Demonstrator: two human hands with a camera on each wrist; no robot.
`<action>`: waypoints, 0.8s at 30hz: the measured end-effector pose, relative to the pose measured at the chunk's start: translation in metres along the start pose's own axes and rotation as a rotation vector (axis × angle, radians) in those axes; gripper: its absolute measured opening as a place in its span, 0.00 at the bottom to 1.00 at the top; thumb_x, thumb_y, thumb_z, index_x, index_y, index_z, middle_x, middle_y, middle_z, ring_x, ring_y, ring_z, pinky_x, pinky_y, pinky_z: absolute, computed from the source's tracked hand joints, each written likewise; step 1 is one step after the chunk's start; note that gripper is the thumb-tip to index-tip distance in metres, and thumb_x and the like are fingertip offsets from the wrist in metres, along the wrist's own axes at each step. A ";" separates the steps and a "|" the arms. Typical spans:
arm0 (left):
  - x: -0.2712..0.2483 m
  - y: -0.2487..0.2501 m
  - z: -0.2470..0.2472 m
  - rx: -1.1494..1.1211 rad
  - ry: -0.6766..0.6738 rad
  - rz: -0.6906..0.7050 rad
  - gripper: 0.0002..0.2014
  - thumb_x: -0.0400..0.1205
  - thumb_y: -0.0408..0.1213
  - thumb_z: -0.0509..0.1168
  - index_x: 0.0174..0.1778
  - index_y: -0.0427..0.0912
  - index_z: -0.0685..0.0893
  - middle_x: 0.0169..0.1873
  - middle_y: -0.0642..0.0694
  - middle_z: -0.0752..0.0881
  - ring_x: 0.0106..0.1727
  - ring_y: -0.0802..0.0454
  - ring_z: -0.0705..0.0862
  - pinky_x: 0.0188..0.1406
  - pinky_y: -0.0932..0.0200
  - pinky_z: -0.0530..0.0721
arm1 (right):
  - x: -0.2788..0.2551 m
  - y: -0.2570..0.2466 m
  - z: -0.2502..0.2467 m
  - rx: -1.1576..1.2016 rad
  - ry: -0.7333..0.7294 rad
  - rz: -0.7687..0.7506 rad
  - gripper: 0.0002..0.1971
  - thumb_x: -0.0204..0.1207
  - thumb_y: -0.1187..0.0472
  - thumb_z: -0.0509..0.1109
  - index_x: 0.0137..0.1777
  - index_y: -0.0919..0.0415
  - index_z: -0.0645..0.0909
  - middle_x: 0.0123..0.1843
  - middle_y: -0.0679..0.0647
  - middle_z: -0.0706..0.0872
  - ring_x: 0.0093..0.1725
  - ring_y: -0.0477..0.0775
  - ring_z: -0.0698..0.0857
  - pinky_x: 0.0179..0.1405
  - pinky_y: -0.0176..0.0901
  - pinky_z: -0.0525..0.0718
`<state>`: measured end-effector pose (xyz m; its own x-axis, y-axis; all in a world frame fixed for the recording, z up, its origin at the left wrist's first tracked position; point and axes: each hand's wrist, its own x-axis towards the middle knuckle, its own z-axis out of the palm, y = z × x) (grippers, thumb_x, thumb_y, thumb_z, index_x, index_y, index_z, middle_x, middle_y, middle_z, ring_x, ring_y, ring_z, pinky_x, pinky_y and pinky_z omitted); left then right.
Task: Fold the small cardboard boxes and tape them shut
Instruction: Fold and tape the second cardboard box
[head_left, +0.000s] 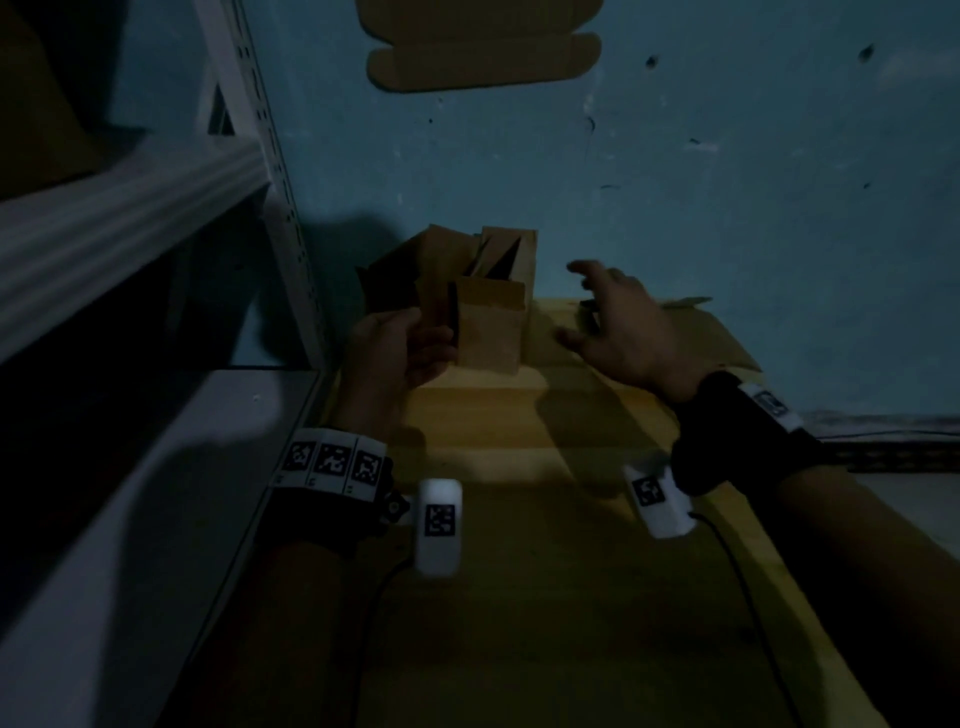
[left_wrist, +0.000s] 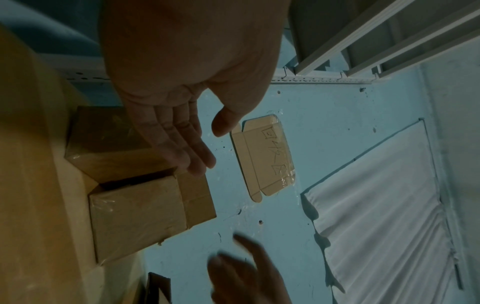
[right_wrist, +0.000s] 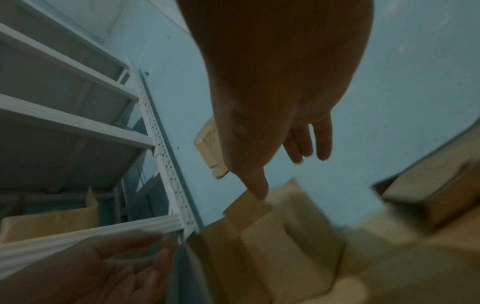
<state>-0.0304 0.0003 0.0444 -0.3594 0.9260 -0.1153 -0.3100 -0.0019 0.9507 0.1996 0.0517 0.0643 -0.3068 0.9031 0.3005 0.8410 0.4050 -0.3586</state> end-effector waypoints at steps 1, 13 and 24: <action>0.000 0.000 -0.001 -0.009 0.001 -0.012 0.05 0.88 0.37 0.60 0.50 0.41 0.79 0.24 0.49 0.89 0.25 0.52 0.87 0.35 0.55 0.86 | 0.006 -0.008 0.004 0.020 -0.008 -0.016 0.39 0.78 0.49 0.76 0.85 0.53 0.61 0.78 0.65 0.72 0.75 0.66 0.73 0.70 0.57 0.76; -0.003 -0.002 -0.002 0.000 -0.014 -0.072 0.14 0.87 0.38 0.61 0.60 0.31 0.80 0.30 0.44 0.89 0.25 0.53 0.87 0.19 0.66 0.80 | 0.031 -0.028 0.031 -0.026 0.094 -0.084 0.15 0.79 0.62 0.72 0.64 0.59 0.80 0.61 0.63 0.79 0.55 0.64 0.82 0.51 0.54 0.83; -0.017 -0.006 0.009 0.114 -0.041 -0.068 0.12 0.87 0.40 0.61 0.60 0.36 0.82 0.45 0.39 0.90 0.36 0.50 0.89 0.29 0.62 0.87 | -0.020 0.018 0.012 0.385 0.442 0.036 0.04 0.77 0.67 0.76 0.42 0.58 0.88 0.42 0.50 0.91 0.43 0.49 0.90 0.46 0.58 0.90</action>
<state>-0.0144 -0.0122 0.0435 -0.3044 0.9371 -0.1710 -0.2297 0.1020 0.9679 0.2155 0.0423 0.0409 0.0035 0.8058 0.5922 0.5997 0.4722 -0.6460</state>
